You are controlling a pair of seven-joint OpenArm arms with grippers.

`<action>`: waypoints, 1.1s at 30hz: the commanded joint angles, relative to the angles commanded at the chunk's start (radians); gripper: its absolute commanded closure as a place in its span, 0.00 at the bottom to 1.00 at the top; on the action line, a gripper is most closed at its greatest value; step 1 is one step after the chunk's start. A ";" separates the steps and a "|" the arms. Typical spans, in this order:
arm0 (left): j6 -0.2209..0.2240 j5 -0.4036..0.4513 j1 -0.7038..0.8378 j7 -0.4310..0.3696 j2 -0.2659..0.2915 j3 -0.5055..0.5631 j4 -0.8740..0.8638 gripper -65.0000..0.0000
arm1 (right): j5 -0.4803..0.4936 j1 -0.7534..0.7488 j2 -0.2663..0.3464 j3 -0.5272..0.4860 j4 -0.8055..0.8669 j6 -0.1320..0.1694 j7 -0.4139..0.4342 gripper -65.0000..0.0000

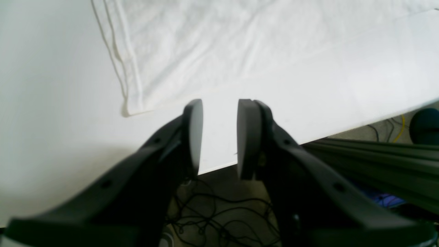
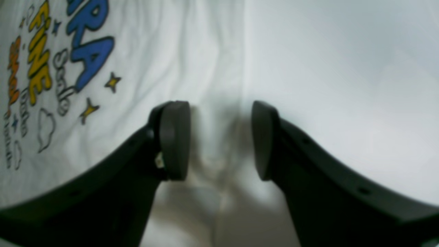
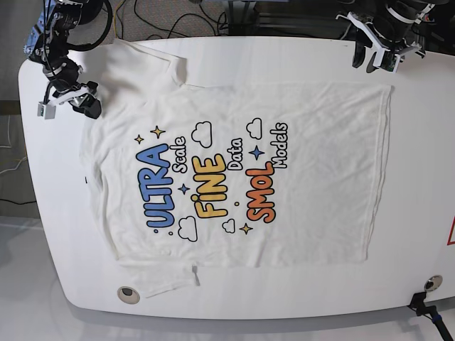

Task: Fold the T-shirt properly
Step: 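Grasp the shirt's shoulder edges with the right and left grippers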

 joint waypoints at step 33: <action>0.000 -0.571 -0.213 0.303 -0.142 -0.334 -0.263 0.68 | 0.034 0.007 0.007 -0.001 0.009 0.012 -0.038 1.00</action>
